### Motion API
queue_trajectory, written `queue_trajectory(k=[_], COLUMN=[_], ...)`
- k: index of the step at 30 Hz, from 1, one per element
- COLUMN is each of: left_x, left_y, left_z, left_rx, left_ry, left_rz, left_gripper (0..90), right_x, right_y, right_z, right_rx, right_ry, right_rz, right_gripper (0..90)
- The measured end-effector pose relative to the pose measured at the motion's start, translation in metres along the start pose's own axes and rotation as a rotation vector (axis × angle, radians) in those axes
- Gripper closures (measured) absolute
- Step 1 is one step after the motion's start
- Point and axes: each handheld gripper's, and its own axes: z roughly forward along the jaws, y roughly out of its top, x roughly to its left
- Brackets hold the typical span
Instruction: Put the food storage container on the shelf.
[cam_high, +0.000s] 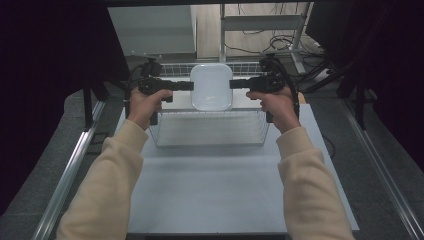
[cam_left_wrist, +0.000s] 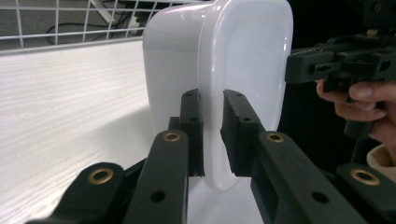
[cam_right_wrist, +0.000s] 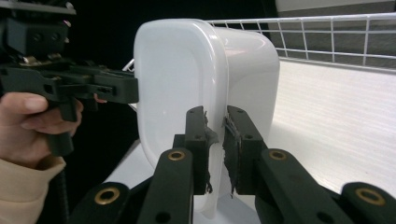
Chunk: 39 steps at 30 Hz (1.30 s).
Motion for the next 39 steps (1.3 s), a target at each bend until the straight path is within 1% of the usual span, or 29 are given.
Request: queue_trajectory(k=[3, 7, 9, 11, 13, 17, 20, 22, 24, 25, 26, 27, 29, 31, 34, 37, 38, 39], left_x=[0.005, 0.01, 0.014, 0.019, 0.025, 0.037, 0.042, 0.046, 0.048, 0.049, 0.051, 0.052, 0.053, 0.053, 0.053, 0.052, 0.05, 0.048], left_y=[0.003, 0.008, 0.011, 0.013, 0.014, 0.015, 0.016, 0.015, 0.015, 0.014, 0.014, 0.013, 0.012, 0.012, 0.011, 0.011, 0.011, 0.011], left_z=[0.002, 0.005, 0.007, 0.01, 0.013, 0.02, 0.023, 0.026, 0.028, 0.03, 0.032, 0.032, 0.033, 0.033, 0.035, 0.036, 0.036, 0.035], left_rx=[-0.004, -0.009, -0.002, -0.01, -0.02, -0.026, -0.039, -0.045, -0.046, -0.039, -0.035, -0.042, -0.05, -0.053, -0.055, -0.052, -0.047, -0.048], left_ry=[-0.018, -0.03, -0.036, -0.046, -0.058, -0.079, -0.096, -0.102, -0.099, -0.087, -0.082, -0.089, -0.098, -0.098, -0.092, -0.086, -0.058, -0.036], left_rz=[-0.023, -0.078, -0.104, -0.145, -0.179, -0.243, -0.277, -0.294, -0.304, -0.302, -0.303, -0.307, -0.309, -0.303, -0.291, -0.281, -0.275, -0.263], left_gripper=[79.4, 79.3, 79.3, 79.0, 78.6, 76.9, 76.3, 75.8, 74.7, 74.0, 72.7, 71.9, 71.8, 71.4, 69.7, 67.1, 63.9, 58.7], right_x=[-0.007, -0.017, -0.022, -0.027, -0.03, -0.033, -0.037, -0.041, -0.045, -0.046, -0.047, -0.048, -0.049, -0.049, -0.048, -0.046, -0.045, -0.043], right_y=[0.002, 0.005, 0.006, 0.007, 0.008, 0.01, 0.011, 0.012, 0.012, 0.012, 0.011, 0.011, 0.01, 0.009, 0.009, 0.009, 0.009, 0.009], right_z=[0.002, 0.006, 0.008, 0.01, 0.013, 0.02, 0.024, 0.026, 0.029, 0.03, 0.032, 0.034, 0.034, 0.034, 0.034, 0.034, 0.033, 0.032], right_rx=[-0.004, -0.013, -0.011, -0.015, -0.016, -0.008, -0.006, -0.012, -0.02, -0.022, -0.022, -0.02, -0.031, -0.038, -0.041, -0.043, -0.042, -0.054], right_ry=[0.02, 0.05, 0.062, 0.07, 0.067, 0.046, 0.04, 0.046, 0.045, 0.042, 0.028, 0.019, 0.026, 0.028, 0.022, 0.008, 0.004, -0.005], right_rz=[0.032, 0.094, 0.121, 0.162, 0.192, 0.231, 0.261, 0.291, 0.322, 0.328, 0.333, 0.328, 0.336, 0.336, 0.33, 0.305, 0.289, 0.274], right_gripper=[79.8, 79.2, 78.5, 77.6, 76.4, 73.2, 72.2, 71.8, 71.2, 70.9, 70.5, 69.9, 69.9, 69.8, 69.7, 69.2, 66.7, 62.3])
